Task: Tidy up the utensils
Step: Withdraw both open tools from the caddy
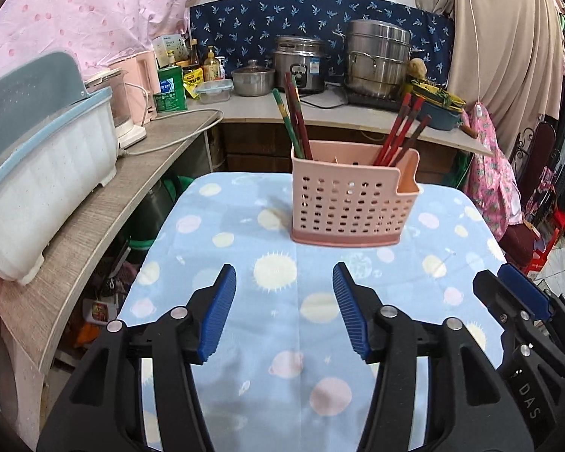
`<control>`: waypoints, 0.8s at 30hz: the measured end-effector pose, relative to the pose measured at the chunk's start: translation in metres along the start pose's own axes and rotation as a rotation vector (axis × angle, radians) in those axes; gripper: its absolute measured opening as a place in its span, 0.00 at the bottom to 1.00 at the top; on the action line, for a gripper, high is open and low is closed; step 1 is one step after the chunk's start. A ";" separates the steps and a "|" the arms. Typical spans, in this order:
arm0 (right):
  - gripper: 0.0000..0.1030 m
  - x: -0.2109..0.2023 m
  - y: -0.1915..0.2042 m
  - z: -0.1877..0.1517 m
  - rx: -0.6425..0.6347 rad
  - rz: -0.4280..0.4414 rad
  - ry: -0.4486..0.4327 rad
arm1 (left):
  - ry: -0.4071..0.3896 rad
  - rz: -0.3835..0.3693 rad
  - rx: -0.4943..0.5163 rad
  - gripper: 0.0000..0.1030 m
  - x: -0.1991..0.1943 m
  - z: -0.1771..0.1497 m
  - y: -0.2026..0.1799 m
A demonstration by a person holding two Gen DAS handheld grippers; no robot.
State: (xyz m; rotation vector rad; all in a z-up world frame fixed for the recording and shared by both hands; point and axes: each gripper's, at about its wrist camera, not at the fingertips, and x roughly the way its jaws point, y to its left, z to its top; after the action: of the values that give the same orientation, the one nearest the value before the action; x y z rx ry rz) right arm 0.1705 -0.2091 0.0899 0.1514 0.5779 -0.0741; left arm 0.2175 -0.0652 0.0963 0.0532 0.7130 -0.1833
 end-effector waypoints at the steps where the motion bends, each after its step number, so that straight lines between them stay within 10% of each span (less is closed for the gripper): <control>1: 0.30 0.000 0.000 -0.004 0.002 -0.001 0.009 | 0.005 0.000 0.004 0.50 -0.001 -0.004 0.000; 24: 0.46 0.002 -0.007 -0.038 0.009 -0.025 0.080 | 0.055 0.058 0.033 0.68 0.002 -0.039 -0.004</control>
State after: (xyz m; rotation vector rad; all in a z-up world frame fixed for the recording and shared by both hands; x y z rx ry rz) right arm 0.1506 -0.2094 0.0568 0.1562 0.6593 -0.0949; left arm 0.1933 -0.0648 0.0655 0.1104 0.7620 -0.1386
